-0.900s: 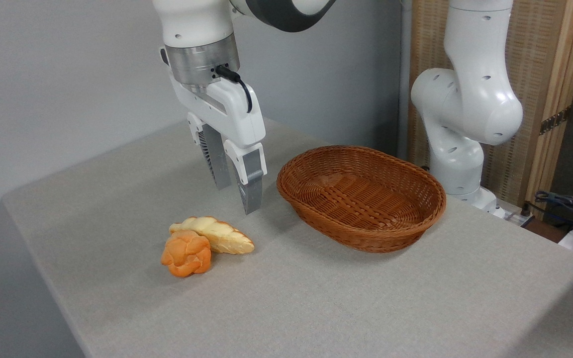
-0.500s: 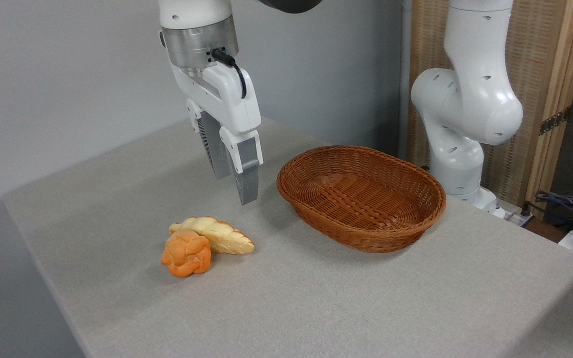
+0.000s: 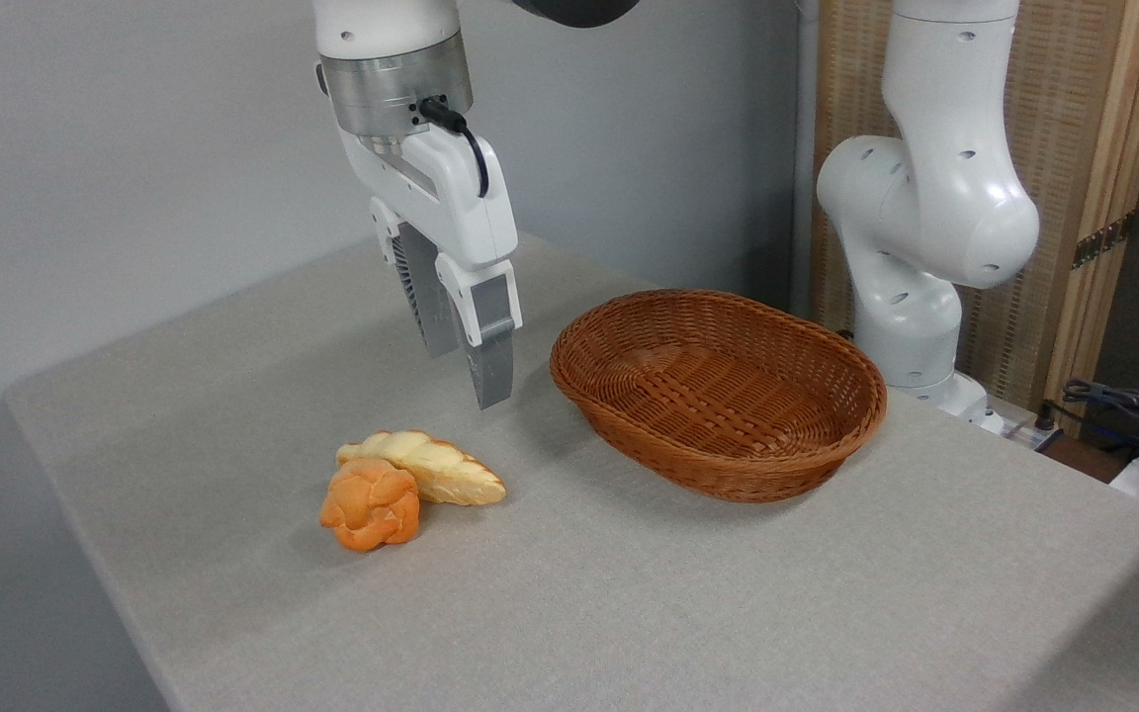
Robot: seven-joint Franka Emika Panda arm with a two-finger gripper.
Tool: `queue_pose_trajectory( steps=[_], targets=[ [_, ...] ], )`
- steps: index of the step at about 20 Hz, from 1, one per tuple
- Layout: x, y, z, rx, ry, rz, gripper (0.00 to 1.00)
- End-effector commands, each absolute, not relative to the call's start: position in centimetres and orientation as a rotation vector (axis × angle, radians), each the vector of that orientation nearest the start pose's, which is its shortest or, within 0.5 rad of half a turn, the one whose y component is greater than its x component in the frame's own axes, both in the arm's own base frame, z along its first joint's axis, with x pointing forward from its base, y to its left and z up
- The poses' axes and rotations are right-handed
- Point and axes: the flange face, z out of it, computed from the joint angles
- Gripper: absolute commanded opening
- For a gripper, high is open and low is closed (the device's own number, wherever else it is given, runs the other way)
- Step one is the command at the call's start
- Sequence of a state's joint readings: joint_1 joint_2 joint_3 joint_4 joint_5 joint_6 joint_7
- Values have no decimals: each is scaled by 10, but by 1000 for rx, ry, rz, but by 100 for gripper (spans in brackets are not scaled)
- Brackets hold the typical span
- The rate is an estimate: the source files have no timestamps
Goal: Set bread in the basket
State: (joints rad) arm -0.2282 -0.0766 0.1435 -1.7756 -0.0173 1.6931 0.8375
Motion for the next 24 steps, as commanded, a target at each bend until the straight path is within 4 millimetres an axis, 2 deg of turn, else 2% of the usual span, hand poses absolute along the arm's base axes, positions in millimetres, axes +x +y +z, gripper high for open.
queue_pose_trajectory(
  steps=[1,7,10,13,17,20,21,24],
  targets=[
    [536,-42,581,-2856,1429,15,100],
    [533,-42,574,-2865,1446,81,100],
    [537,-44,558,-2872,1451,137,100],
    [540,-46,550,-2867,1461,135,100],
    [550,-60,525,-2862,1482,90,100],
    [566,-79,514,-2838,1499,-61,100],
    [571,-81,508,-2820,1514,-81,100],
    [574,-83,497,-2672,1761,-77,100]
  ],
)
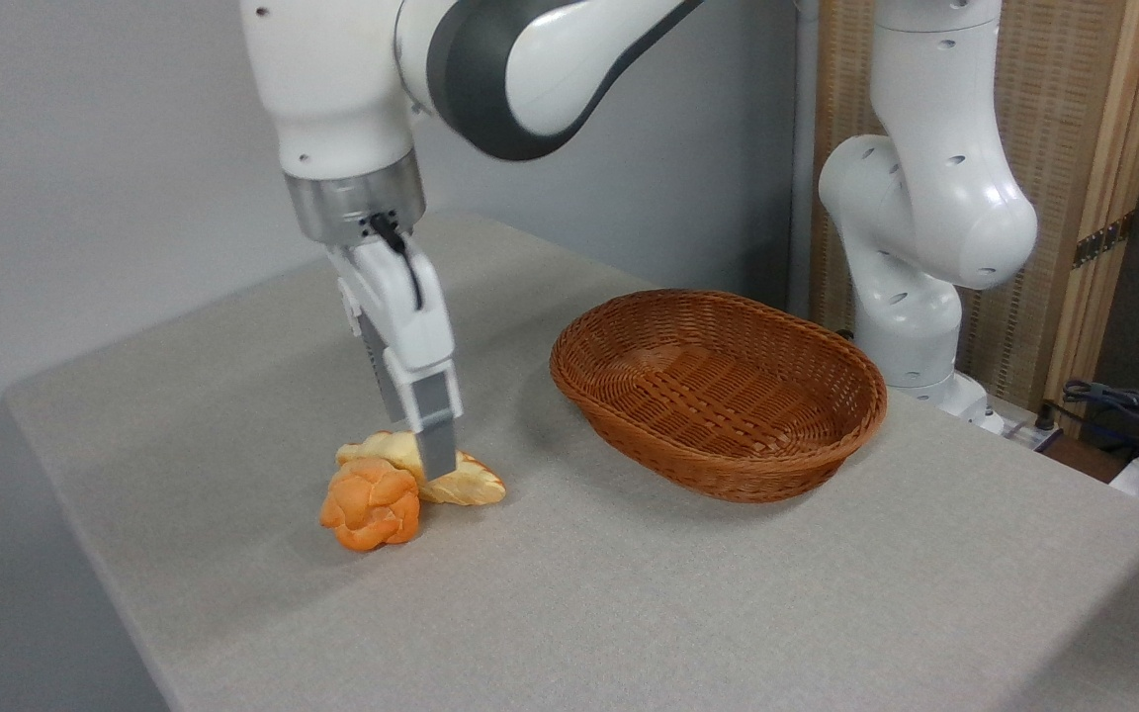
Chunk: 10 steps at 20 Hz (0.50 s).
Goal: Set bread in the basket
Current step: 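Lower the open gripper down onto the orange round roll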
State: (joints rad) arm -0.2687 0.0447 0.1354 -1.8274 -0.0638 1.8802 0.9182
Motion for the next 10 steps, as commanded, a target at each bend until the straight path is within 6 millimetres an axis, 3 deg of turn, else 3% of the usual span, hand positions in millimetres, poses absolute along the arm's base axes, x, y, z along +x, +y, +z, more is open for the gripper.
queue_pose_trajectory(
  steps=[1,10],
  targets=[
    [576,-83,494,-2676,1773,-83,100],
    [599,-84,452,-2917,1636,-205,100]
  ],
)
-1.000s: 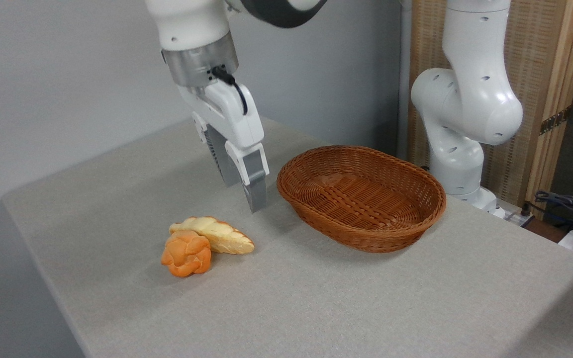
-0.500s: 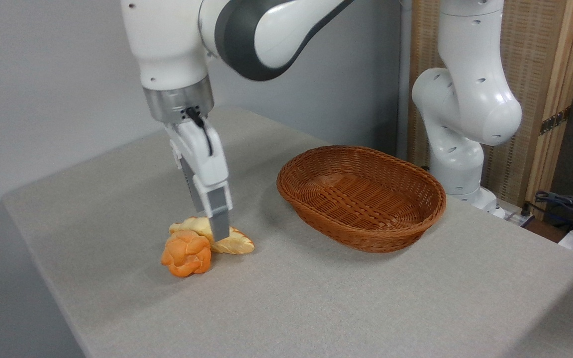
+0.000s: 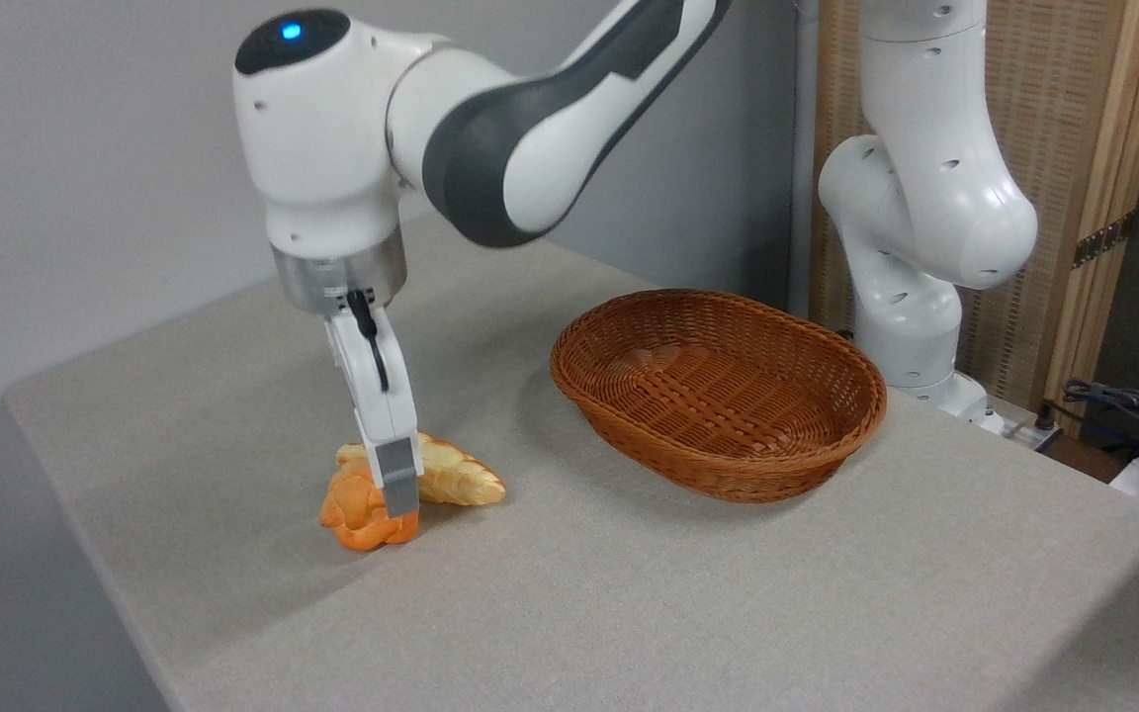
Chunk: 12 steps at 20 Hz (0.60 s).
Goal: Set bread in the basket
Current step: 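Lower the open gripper down onto the orange round roll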
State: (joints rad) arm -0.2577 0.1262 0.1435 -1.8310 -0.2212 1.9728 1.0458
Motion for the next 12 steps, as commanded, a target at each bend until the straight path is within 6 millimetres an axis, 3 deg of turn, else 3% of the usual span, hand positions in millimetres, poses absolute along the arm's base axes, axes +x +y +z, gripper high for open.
queue_pose_trajectory(
  steps=[1,3,9,11,12],
  targets=[
    [603,-85,446,-2934,1615,-220,100],
    [607,-85,434,-2936,1601,-219,100],
    [608,-85,431,-2926,1607,-212,99],
    [609,-85,429,-2917,1617,-205,81],
    [609,-85,429,-2916,1620,-205,63]
  ],
)
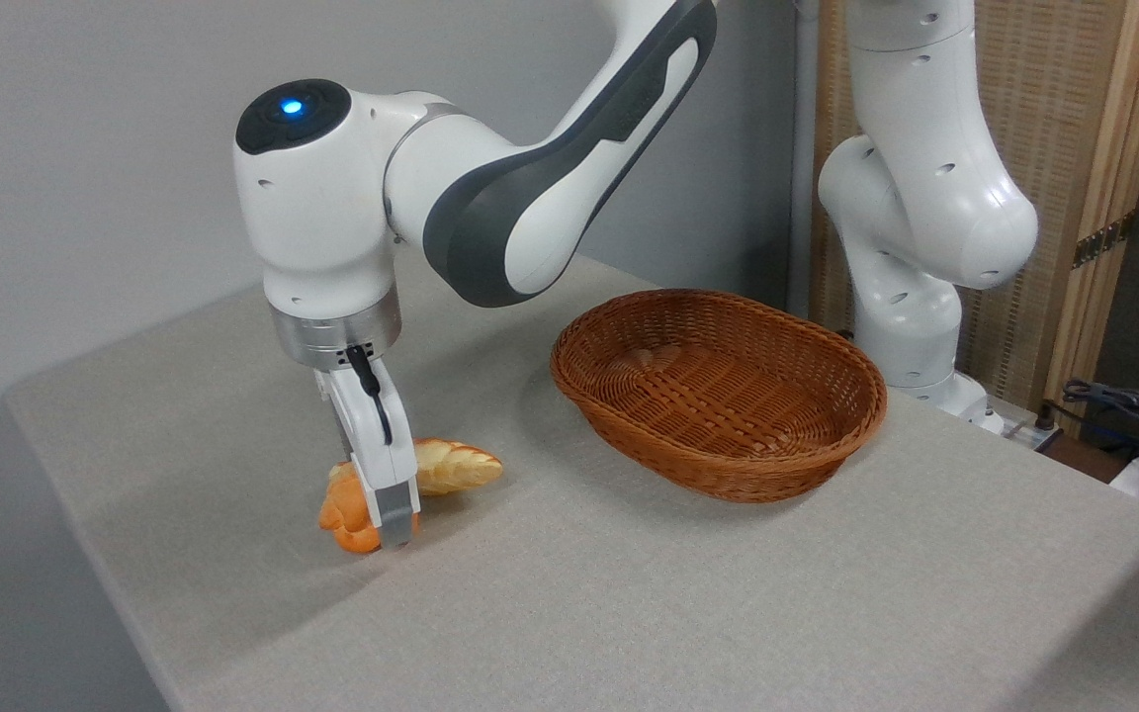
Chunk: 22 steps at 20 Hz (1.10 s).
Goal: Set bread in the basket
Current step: 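Lower the open gripper down onto the orange round roll, then close the gripper around the orange roll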
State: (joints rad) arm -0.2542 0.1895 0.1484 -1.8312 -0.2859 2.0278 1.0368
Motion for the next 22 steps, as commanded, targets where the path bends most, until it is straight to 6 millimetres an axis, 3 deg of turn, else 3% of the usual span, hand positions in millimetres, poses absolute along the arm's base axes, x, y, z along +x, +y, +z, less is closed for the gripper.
queue_pose_trajectory(
  steps=[1,2,4,16,22],
  targets=[
    [608,-85,429,-2915,1621,-202,55],
    [608,-85,429,-2915,1621,-202,41],
    [608,-85,429,-2915,1622,-199,26],
    [608,-85,429,-2918,1623,-196,29],
    [606,-84,441,-2914,1625,-217,29]
  ],
)
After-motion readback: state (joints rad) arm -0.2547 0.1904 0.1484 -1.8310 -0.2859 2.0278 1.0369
